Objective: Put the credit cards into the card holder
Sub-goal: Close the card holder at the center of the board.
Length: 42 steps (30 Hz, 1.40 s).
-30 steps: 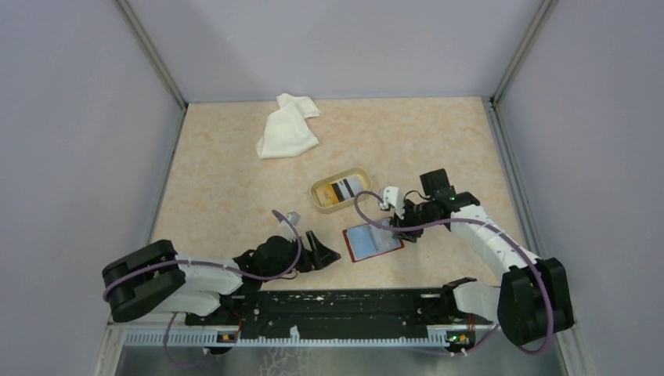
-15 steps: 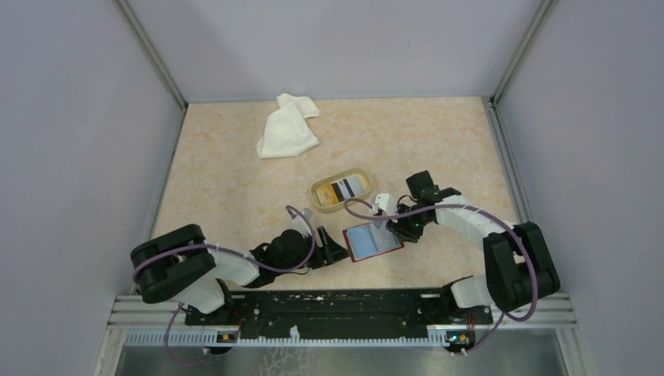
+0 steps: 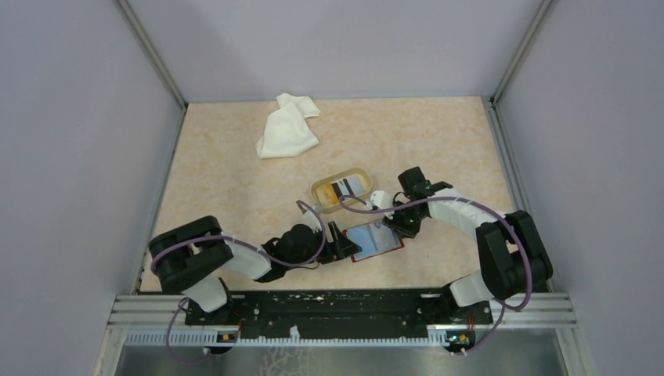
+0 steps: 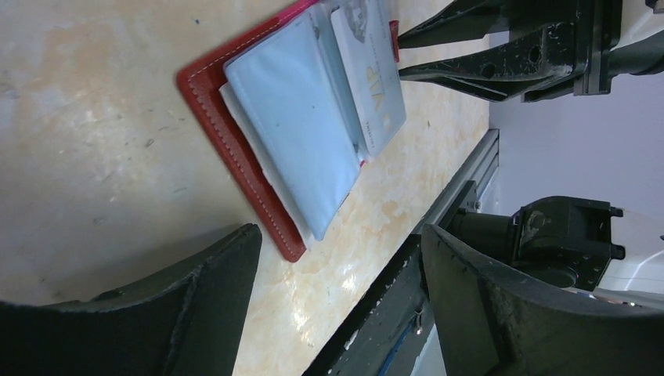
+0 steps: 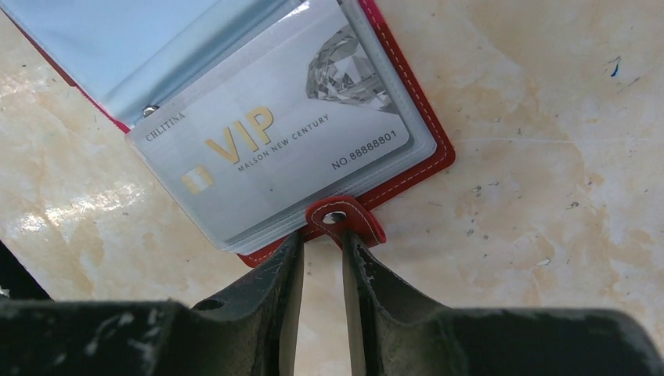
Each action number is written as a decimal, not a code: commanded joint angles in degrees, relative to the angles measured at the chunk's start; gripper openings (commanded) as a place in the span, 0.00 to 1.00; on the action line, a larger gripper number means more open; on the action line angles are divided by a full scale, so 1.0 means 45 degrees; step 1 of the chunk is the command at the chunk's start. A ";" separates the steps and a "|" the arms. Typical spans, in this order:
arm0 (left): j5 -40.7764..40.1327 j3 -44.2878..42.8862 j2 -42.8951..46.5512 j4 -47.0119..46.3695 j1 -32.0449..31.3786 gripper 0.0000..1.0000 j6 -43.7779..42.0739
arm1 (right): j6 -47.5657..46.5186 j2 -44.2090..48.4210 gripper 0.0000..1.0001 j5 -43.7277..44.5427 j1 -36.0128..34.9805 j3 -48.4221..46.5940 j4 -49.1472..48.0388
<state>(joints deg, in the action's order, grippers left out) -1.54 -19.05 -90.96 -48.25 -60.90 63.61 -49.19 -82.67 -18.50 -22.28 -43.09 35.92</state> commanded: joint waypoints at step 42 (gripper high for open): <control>0.3181 -0.1652 -0.5204 -1.0053 0.0248 0.79 -0.2179 | 0.1148 -0.0087 0.24 -0.0852 -0.0188 0.0135 -0.0621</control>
<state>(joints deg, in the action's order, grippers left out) 12.34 -23.90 -114.50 -86.50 -60.01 57.12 -46.09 -83.29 -17.78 -22.74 -43.92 36.18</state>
